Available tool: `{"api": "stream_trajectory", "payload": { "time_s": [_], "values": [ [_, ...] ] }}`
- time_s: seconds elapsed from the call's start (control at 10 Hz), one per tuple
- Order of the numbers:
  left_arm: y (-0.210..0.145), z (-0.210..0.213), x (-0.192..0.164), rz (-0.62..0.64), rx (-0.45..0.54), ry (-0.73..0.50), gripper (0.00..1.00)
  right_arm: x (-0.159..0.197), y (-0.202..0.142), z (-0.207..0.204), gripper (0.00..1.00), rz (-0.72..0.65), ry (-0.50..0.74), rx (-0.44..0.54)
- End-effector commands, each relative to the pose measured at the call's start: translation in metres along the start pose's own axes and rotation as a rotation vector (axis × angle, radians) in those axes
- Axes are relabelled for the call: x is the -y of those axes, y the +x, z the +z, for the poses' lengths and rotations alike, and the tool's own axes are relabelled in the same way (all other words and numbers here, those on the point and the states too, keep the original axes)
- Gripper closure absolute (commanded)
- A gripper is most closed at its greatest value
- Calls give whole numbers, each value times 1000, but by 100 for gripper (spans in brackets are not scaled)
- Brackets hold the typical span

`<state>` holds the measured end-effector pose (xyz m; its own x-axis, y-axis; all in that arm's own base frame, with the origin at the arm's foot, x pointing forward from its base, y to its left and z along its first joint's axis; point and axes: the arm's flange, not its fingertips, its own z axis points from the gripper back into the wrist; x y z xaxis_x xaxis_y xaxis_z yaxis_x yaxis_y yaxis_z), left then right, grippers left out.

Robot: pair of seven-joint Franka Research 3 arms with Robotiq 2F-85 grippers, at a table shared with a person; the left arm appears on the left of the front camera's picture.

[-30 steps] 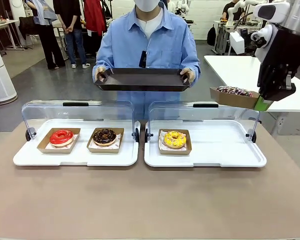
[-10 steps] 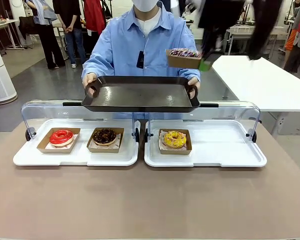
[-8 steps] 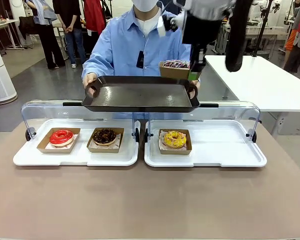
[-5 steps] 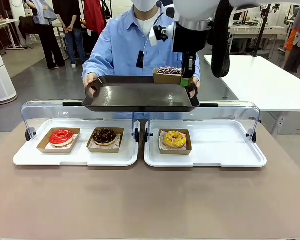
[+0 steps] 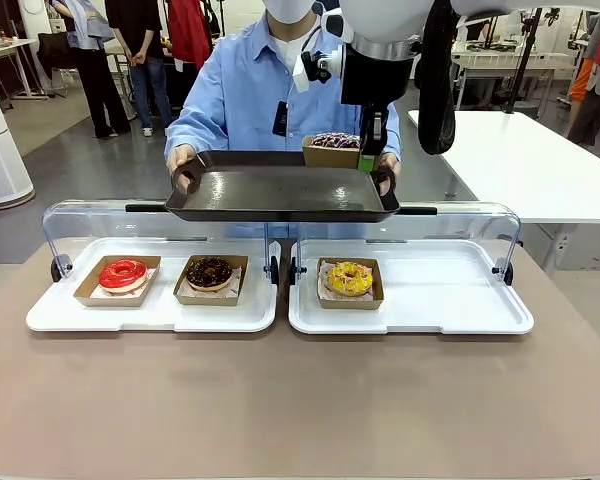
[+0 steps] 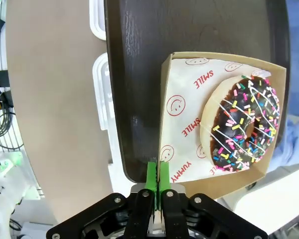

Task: Provide the desired donut to the person.
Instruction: Place the picked Paper togo box onto the Handle tray extended by the person.

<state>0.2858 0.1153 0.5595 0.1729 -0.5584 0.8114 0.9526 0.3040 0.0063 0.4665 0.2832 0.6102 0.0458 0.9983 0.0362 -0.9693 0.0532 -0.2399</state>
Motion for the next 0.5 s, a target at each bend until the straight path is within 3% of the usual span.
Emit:
{"api": "stream_trajectory", "payload": {
  "time_s": [0.0,0.4],
  "values": [
    [0,1,-1,-11,17,-2,0,-1,-1,-1,98,-4,4,10],
    [0,1,-1,-11,17,-2,0,6,8,-18,98,10,-30,-21]
  ]
}}
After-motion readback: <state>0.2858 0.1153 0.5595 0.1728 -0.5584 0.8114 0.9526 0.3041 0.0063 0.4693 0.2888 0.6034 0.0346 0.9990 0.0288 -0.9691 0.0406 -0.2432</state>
